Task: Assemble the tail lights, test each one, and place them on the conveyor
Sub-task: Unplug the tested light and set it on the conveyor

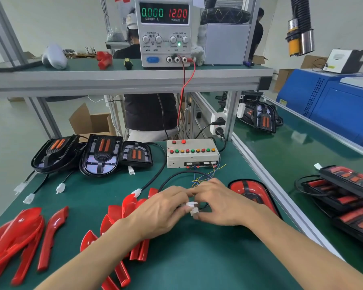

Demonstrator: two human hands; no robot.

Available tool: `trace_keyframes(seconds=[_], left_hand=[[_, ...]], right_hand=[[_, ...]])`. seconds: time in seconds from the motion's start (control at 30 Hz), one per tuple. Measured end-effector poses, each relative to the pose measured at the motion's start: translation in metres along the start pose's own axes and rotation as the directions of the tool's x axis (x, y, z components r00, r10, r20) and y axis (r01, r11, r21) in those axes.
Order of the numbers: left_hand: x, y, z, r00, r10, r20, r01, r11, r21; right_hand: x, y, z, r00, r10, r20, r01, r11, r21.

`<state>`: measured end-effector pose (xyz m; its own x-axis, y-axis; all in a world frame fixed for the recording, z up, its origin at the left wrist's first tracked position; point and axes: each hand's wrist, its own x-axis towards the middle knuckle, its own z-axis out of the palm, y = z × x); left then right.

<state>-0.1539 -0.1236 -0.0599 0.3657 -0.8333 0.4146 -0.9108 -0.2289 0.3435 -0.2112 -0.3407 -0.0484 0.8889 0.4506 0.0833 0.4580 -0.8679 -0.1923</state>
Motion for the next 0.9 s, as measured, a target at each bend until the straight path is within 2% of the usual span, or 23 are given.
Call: trace_keyframes(seconds=[0.17,0.23,0.3,0.37,0.4,0.43,0.5,0.53,0.57,0.6,0.63,0.7,0.73,0.8,0.9], left_hand=[[-0.008,0.006,-0.002,0.987,-0.092,-0.132,0.093,0.996,0.004],[-0.01,0.01,-0.004,0.957,-0.161,-0.241,0.166,0.986,-0.002],[-0.011,0.012,-0.005,0.921,-0.206,-0.33,0.218,0.976,-0.001],[-0.01,0.016,-0.008,0.898,-0.225,-0.377,0.242,0.97,-0.003],[-0.009,0.018,-0.01,0.894,-0.219,-0.391,0.235,0.972,-0.006],[-0.007,0.019,-0.011,0.894,-0.206,-0.398,0.22,0.975,-0.01],[-0.002,0.02,-0.013,0.902,-0.172,-0.397,0.18,0.984,-0.018],[0.001,0.022,-0.013,0.904,-0.158,-0.398,0.161,0.987,-0.026],[0.005,0.024,-0.013,0.904,-0.145,-0.402,0.143,0.989,-0.035],[0.009,0.026,-0.013,0.904,-0.132,-0.406,0.126,0.991,-0.043],[0.013,0.029,-0.012,0.904,-0.119,-0.41,0.109,0.993,-0.048],[0.022,0.033,-0.011,0.898,-0.098,-0.428,0.085,0.995,-0.051],[0.027,0.035,-0.011,0.893,-0.091,-0.441,0.079,0.996,-0.047],[0.038,0.04,-0.012,0.883,-0.074,-0.463,0.075,0.997,-0.016],[0.056,0.051,-0.013,0.867,-0.035,-0.498,0.068,0.997,0.048]], right_hand=[[-0.019,-0.007,0.007,0.998,0.046,0.04,-0.044,0.997,-0.061],[-0.034,-0.014,0.011,0.995,0.043,-0.091,-0.044,0.999,-0.015],[-0.051,-0.02,0.015,0.939,0.081,-0.334,-0.074,0.997,0.036],[-0.07,-0.018,0.015,0.779,0.23,-0.584,-0.229,0.97,0.077],[-0.081,-0.012,0.013,0.672,0.361,-0.646,-0.378,0.918,0.12],[-0.093,-0.004,0.009,0.559,0.525,-0.642,-0.547,0.815,0.191],[-0.121,0.015,0.002,0.332,0.834,-0.44,-0.809,0.492,0.322],[-0.134,0.022,-0.002,0.249,0.919,-0.307,-0.856,0.357,0.374],[-0.142,0.025,-0.004,0.199,0.965,-0.174,-0.86,0.257,0.44],[-0.146,0.028,-0.006,0.188,0.982,-0.036,-0.825,0.178,0.537],[-0.146,0.031,-0.006,0.209,0.972,0.103,-0.764,0.097,0.637],[-0.143,0.033,-0.004,0.302,0.9,0.315,-0.651,-0.046,0.757],[-0.142,0.033,-0.002,0.346,0.867,0.359,-0.606,-0.085,0.791],[-0.141,0.032,0.0,0.406,0.84,0.361,-0.548,-0.093,0.831],[-0.14,0.028,0.007,0.449,0.834,0.319,-0.485,-0.072,0.871]])
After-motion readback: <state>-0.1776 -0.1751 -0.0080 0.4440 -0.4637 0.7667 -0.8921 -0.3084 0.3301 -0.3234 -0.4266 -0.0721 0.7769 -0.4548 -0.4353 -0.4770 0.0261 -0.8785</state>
